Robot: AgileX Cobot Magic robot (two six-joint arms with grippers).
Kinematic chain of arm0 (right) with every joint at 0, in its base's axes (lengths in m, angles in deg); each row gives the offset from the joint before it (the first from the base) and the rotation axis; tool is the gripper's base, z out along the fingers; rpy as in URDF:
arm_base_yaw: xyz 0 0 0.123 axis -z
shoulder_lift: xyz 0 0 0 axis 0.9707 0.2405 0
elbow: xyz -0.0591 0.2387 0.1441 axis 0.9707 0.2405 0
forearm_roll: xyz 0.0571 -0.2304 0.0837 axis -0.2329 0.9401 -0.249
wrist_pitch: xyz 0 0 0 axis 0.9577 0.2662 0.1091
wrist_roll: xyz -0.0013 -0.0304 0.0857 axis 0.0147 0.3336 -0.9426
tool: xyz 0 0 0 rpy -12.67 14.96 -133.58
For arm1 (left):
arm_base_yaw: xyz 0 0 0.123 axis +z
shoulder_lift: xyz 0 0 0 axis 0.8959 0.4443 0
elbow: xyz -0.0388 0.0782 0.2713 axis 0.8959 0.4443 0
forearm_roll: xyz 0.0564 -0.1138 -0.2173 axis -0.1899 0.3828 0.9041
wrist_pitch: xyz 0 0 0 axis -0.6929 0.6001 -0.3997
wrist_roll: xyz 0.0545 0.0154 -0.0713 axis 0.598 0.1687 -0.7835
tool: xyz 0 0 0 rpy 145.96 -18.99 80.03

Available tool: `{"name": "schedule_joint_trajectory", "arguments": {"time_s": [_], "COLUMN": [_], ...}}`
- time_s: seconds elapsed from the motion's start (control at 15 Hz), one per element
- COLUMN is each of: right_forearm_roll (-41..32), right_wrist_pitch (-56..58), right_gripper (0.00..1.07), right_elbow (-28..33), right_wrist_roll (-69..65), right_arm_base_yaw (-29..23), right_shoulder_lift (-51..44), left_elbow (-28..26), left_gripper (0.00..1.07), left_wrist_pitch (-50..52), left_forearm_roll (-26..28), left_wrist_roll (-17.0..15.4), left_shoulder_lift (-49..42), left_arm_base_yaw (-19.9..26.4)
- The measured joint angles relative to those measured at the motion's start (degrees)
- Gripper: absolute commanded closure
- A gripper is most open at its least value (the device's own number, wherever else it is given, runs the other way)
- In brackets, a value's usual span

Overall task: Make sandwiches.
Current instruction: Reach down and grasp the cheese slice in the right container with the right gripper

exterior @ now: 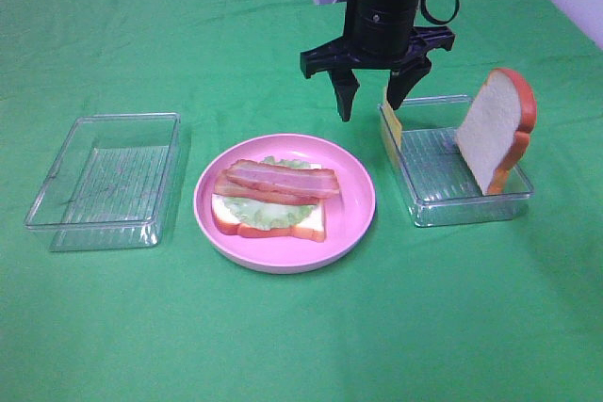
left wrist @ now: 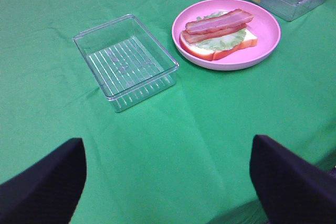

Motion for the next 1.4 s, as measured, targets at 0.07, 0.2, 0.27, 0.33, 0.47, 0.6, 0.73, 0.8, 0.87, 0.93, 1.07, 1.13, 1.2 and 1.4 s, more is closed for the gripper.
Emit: {"name": "schedule_joint_trajectory", "arguments": {"time_s": [0.07, 0.2, 0.27, 0.33, 0.47, 0.6, 0.73, 0.8, 0.87, 0.93, 1.07, 1.13, 1.2, 1.4], "right_forearm_roll": [0.0, -0.6, -1.5, -1.9, -3.2, -5.3, -4.1, -4.1, -3.2, -2.4, -1.5, -1.5, -1.5, -1.3], "right_wrist_pitch": [0.0, 0.0, -0.9, -1.6, -2.7, -3.4, -3.6, -3.6, -3.6, -3.6, -3.3, -3.3, -3.1, -2.2], "right_gripper": [0.46, 0.50, 0.53, 0.55, 0.56, 0.58, 0.68, 0.68, 0.81, 0.93, 1.07, 1.07, 1.07, 1.07], "right_elbow": [0.0, -0.1, -0.1, -0.1, -0.1, -0.1, -0.1, -0.1, -0.1, -0.1, -0.1, -0.1, -0.1, -0.2], "right_wrist_roll": [0.0, -0.9, -0.9, -0.9, -0.8, -0.3, -0.3, -0.3, -0.3, -0.3, -0.3, -0.3, -0.3, -0.3], "right_arm_base_yaw": [0.0, 2.3, 3.4, 4.1, 4.7, 4.8, 4.8, 4.8, 4.8, 4.8, 4.8, 4.8, 4.8, 4.8], "right_shoulder_lift": [0.0, 1.0, 1.0, 1.0, 1.3, 2.8, 3.1, 3.1, 3.1, 3.1, 3.1, 3.1, 3.1, 2.5], "left_elbow": [0.0, 0.0, 0.0, 0.0, 0.0, 0.0, 0.0, 0.0, 0.0, 0.0, 0.0, 0.0, 0.0, 0.0], "left_gripper": [0.26, 0.26, 0.26, 0.26, 0.26, 0.26, 0.26, 0.26, 0.26, 0.26, 0.26, 0.26, 0.26, 0.26], "left_wrist_pitch": [0.0, 0.0, 0.0, 0.0, 0.0, 0.0, 0.0, 0.0, 0.0, 0.0, 0.0, 0.0, 0.0, 0.0], "left_forearm_roll": [0.0, 0.0, 0.0, 0.0, 0.0, 0.0, 0.0, 0.0, 0.0, 0.0, 0.0, 0.0, 0.0, 0.0], "left_wrist_roll": [0.0, 0.0, 0.0, 0.0, 0.0, 0.0, 0.0, 0.0, 0.0, 0.0, 0.0, 0.0, 0.0, 0.0], "left_shoulder_lift": [0.0, 0.0, 0.0, 0.0, 0.0, 0.0, 0.0, 0.0, 0.0, 0.0, 0.0, 0.0, 0.0, 0.0], "left_arm_base_yaw": [0.0, 0.0, 0.0, 0.0, 0.0, 0.0, 0.0, 0.0, 0.0, 0.0, 0.0, 0.0, 0.0, 0.0]}}
